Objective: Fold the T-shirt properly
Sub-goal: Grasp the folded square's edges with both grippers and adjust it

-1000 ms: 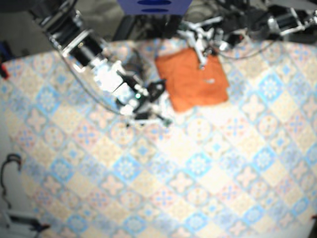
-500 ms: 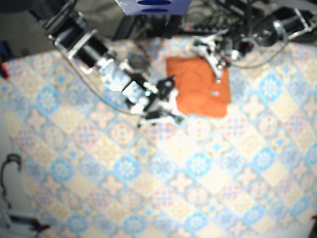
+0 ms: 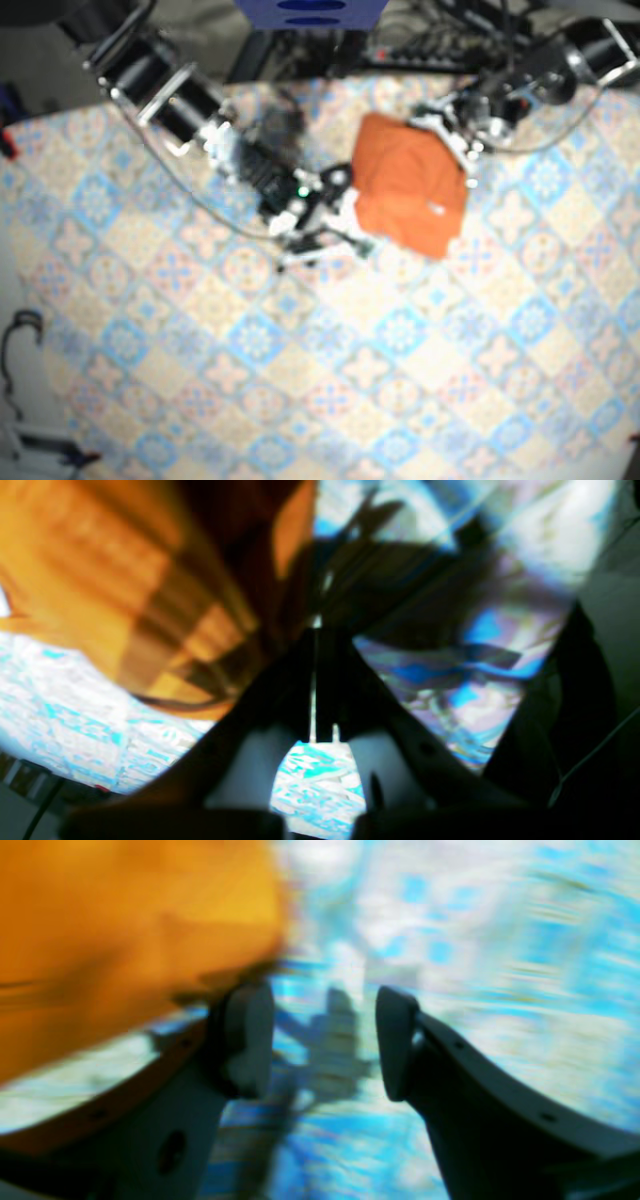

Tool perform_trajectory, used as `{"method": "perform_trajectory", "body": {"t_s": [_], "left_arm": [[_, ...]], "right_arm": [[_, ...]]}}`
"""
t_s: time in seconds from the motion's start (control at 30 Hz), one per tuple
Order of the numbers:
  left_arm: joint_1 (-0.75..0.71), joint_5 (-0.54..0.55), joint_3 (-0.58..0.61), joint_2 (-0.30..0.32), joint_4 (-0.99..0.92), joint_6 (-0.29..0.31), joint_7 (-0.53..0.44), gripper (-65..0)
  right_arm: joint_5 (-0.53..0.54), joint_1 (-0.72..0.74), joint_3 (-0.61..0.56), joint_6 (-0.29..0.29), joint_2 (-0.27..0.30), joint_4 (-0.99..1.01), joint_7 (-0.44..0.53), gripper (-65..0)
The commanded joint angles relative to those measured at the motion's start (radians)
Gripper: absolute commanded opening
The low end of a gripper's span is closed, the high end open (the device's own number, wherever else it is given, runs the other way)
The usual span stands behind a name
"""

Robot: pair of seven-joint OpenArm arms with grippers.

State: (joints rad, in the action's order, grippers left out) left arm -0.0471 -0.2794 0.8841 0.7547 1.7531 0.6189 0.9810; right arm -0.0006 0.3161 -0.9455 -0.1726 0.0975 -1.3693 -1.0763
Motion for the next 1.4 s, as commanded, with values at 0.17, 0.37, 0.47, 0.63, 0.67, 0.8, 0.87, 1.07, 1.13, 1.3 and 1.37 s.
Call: {"method": "perform_trajectory", "body": {"t_s": [0.17,0.37,0.47,0.63,0.67,0.8,0.87,1.07,1.13,1.3,1.37], "left_arm": [[0.011,-0.011,-0.009,0.018,0.014,-0.004,0.011,-65.0],[0.011,-0.011,-0.007,0.015,0.011,-0.004,0.011,-65.0],[0.011,-0.011,-0.007,0.013,0.011,-0.004,0.011,-65.0],[0.011,-0.011,-0.007,0.012,0.009,-0.004,0.013,-65.0],[0.011,-0.011,-0.007,0.012,0.009,-0.004,0.013,-65.0],[0.003,-0.011,-0.007,0.012,0.008,-0.004,0.011,-65.0],[-0.007,-0.011,-0.012,0.01,0.008,-0.004,0.011,-65.0],[-0.015,-0.011,-0.009,0.01,0.008,-0.004,0.011,-65.0],[-0.015,-0.011,-0.01,0.01,0.008,-0.004,0.011,-65.0],[-0.015,-0.011,-0.015,0.01,0.006,-0.004,0.011,-65.0],[-0.009,-0.011,-0.016,0.009,0.006,-0.004,0.011,-65.0]], "right_arm": [[-0.039,0.064,0.055,-0.002,-0.006,0.072,0.025,-32.9],[-0.039,0.104,0.067,-0.003,-0.074,0.189,0.08,-33.3],[-0.039,0.12,0.061,-0.003,-0.109,0.244,0.094,-36.9],[-0.04,0.12,0.056,-0.003,-0.157,0.288,0.098,-52.9],[-0.04,0.119,0.056,-0.003,-0.158,0.288,0.098,-55.0],[-0.04,0.116,0.055,-0.003,-0.163,0.29,0.098,-57.1],[-0.04,0.116,0.055,-0.005,-0.163,0.29,0.098,-57.2],[-0.046,0.078,0.027,-0.074,-0.181,0.29,0.098,-57.5],[-0.046,0.068,0.007,-0.074,-0.183,0.29,0.098,-57.6],[-0.039,0.061,-0.043,-0.074,-0.184,0.29,0.094,-57.6],[-0.039,0.048,-0.063,-0.074,-0.184,0.29,0.092,-57.7]]}}
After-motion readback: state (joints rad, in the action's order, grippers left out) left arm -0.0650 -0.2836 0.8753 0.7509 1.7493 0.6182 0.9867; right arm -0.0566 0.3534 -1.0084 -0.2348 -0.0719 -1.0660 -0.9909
